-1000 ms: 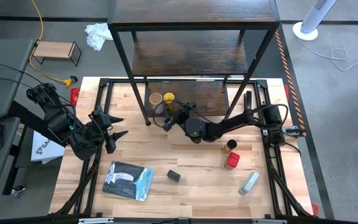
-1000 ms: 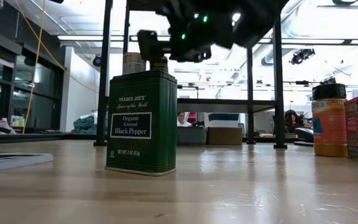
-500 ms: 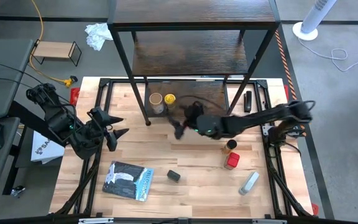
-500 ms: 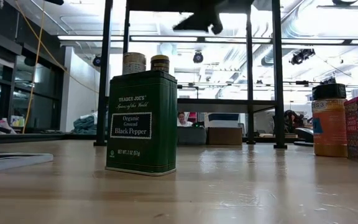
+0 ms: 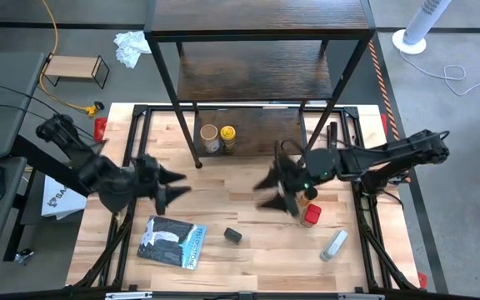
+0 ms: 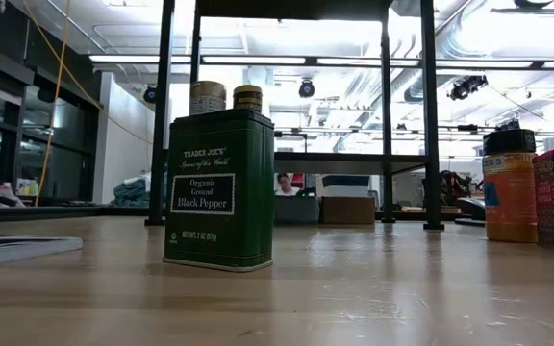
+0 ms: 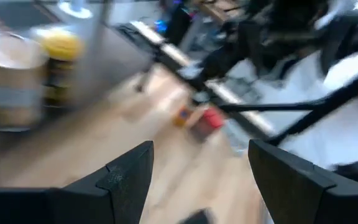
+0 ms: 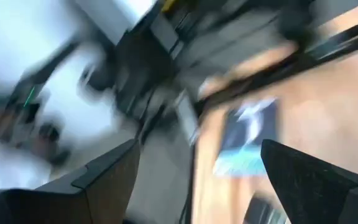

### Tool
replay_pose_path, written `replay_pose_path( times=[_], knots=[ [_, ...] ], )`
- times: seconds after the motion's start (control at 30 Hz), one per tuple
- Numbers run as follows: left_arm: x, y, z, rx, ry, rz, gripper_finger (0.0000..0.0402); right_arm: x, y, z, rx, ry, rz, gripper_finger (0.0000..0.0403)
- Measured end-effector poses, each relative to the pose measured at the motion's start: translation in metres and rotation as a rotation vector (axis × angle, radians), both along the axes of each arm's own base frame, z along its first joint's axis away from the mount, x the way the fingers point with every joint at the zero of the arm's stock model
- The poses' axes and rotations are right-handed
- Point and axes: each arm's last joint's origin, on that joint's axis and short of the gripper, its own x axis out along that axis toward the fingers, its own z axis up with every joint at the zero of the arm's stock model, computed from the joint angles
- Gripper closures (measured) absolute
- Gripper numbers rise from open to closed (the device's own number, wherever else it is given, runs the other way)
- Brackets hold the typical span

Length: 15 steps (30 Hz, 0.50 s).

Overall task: Shelf spices
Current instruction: Put the orange seasoning bottle on the shelf

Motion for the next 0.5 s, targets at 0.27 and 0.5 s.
replay_pose_path(
  times=[0.27,0.5],
  knots=[
    [0.075,-0.047,-0.063,-0.111,0.222,-0.205,0.0154,-0.022,0.03,-0.038,-0.126,0.351,0.424,0.0071],
    [0.127,-0.082,-0.086,-0.144,0.44,-0.442,0.0168,-0.045,0.052,-0.052,-0.235,0.517,0.487,0.0071]
  ],
)
